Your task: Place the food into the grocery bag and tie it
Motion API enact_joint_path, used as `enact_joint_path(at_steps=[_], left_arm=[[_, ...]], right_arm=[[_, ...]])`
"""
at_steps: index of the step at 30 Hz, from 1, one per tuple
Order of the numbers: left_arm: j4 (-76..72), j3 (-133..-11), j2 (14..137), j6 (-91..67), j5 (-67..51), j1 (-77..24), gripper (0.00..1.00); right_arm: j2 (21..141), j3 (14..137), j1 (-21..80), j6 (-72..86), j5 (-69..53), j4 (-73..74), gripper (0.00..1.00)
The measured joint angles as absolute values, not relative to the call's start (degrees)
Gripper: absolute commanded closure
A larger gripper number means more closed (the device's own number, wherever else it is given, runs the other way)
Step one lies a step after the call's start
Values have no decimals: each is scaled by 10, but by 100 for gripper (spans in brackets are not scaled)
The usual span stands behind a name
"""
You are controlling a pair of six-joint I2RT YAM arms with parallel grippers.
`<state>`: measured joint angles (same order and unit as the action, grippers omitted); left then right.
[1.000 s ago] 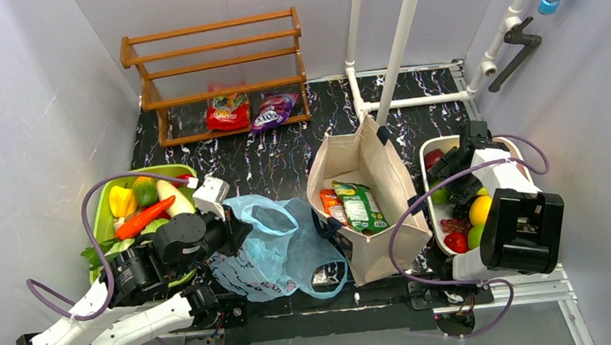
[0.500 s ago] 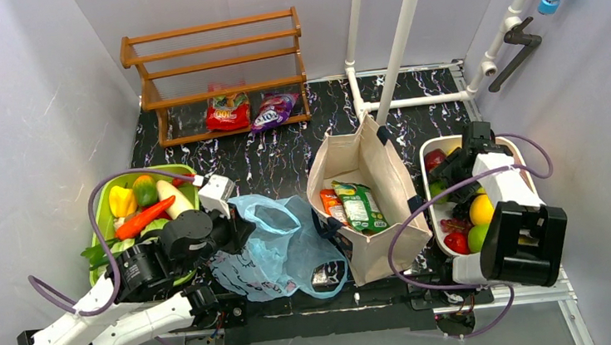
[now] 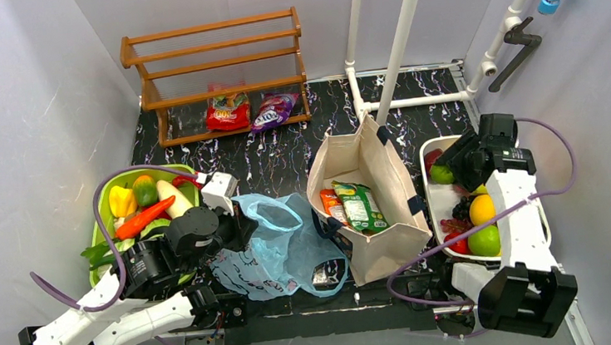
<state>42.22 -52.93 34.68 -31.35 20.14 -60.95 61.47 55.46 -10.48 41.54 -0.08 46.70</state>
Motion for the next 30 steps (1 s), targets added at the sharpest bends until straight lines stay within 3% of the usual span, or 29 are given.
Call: enact_joint_path(at_steps=[16,24,30], left_arm=[[425,-530,321,-347,216,-609,100],[435,-531,296,-390,256,-609,100],[453,-542,272,-415,295,-609,100]], right_arm=[[568,773,-86,371,-112,505,61],[582,886,19,348,-183,509,60],[594,914,168,345,-210,497,60]])
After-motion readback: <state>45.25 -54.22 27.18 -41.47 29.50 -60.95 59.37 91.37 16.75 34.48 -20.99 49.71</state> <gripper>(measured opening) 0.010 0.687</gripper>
